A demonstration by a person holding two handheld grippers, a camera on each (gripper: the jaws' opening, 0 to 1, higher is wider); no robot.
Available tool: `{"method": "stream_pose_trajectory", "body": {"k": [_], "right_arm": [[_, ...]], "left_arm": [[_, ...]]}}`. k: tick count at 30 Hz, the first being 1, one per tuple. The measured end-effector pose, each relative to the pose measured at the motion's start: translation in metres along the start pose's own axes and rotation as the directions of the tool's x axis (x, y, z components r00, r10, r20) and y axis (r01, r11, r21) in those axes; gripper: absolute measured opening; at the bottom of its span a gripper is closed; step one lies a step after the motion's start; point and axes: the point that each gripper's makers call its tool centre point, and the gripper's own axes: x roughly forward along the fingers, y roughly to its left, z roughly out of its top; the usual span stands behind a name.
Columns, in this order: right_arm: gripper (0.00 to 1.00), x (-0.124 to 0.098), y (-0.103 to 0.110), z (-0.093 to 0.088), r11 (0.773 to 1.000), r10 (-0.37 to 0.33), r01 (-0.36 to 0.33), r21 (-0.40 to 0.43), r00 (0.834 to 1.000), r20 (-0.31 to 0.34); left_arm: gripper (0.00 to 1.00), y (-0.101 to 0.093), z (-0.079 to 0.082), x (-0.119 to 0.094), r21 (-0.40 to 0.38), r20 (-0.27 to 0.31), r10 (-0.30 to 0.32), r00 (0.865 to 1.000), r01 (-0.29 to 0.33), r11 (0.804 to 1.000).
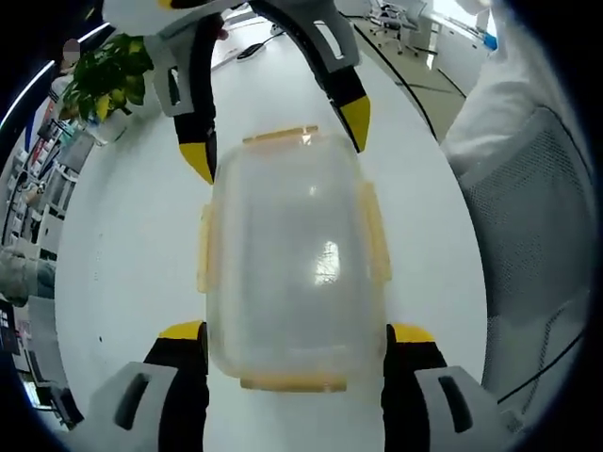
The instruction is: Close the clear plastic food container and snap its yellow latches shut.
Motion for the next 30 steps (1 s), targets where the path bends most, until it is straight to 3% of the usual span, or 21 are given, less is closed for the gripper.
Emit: {"method": "stream_pose_trajectory", "body": {"k": [15, 30], "right_arm": [[0.70, 0.002, -0.028, 0.006, 1.000, -0.007, 0.007, -0.016, 1.000, 0.023], [0.69, 0.001, -0.078, 0.008, 0.999, -0.031, 0.033, -0.032, 0.998, 0.059]], "left_arm": [[0.72, 0.024, -0.013, 0.003, 0.013, -0.031, -0.006, 1.000, 0.006, 1.000], [0.73, 0.068, -0.023, 0.011, -0.002, -0.025, 0.008, 1.000, -0.008, 1.000]]}}
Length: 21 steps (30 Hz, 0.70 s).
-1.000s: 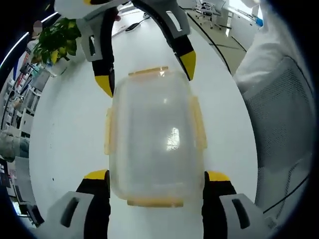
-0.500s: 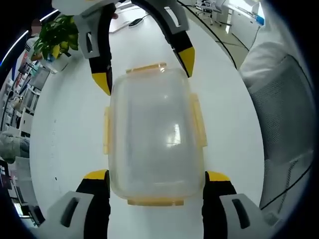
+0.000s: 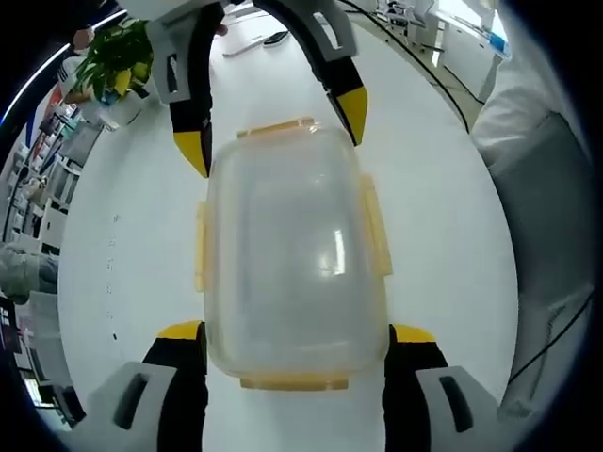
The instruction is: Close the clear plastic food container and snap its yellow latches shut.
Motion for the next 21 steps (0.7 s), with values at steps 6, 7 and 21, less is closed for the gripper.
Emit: {"method": "stream_pose_trajectory", "body": {"k": [6, 7, 21], "right_arm": [[0.69, 0.001, -0.014, 0.000, 1.000, -0.007, 0.007, 0.003, 1.000, 0.013], [0.69, 0.001, -0.017, 0.001, 1.000, -0.008, 0.008, 0.004, 1.000, 0.014], [0.69, 0.004, -0.043, 0.006, 1.000, -0.018, 0.018, -0.003, 1.000, 0.017]], "left_arm": [[0.74, 0.016, -0.004, 0.005, 0.005, -0.006, -0.001, 1.000, 0.001, 1.000], [0.74, 0.018, -0.004, 0.005, 0.004, -0.007, -0.001, 1.000, 0.001, 1.000], [0.75, 0.042, -0.014, 0.009, -0.002, -0.002, 0.010, 1.000, -0.010, 1.000]]}}
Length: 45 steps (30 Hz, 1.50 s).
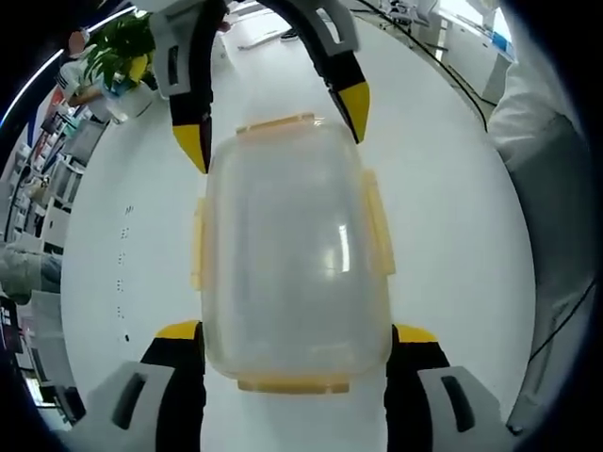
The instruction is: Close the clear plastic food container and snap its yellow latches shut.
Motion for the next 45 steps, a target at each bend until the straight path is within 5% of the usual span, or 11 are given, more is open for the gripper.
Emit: {"method": "stream_pose_trajectory", "body": {"k": [23, 28, 33, 45], "right_arm": [[0.69, -0.003, -0.004, -0.005, 0.999, -0.016, 0.016, 0.033, 1.000, -0.006], [0.74, -0.010, -0.003, -0.006, 0.998, -0.028, 0.028, 0.064, 1.000, 0.002], [0.74, -0.016, -0.001, -0.007, 0.996, -0.044, 0.044, 0.079, 0.999, -0.001], [0.83, -0.030, 0.011, 0.000, 0.972, -0.134, 0.122, 0.199, 0.990, 0.049]], "left_arm": [[0.74, 0.009, 0.001, 0.001, 0.064, 0.000, 0.031, 1.000, -0.030, 0.997], [0.83, 0.006, 0.006, -0.004, -0.042, 0.032, 0.018, 0.999, -0.017, 0.999], [0.86, 0.009, 0.004, -0.011, -0.024, 0.027, 0.050, 0.998, -0.049, 0.998], [0.97, -0.017, 0.011, -0.029, -0.150, 0.107, 0.094, 0.990, -0.078, 0.986]]}}
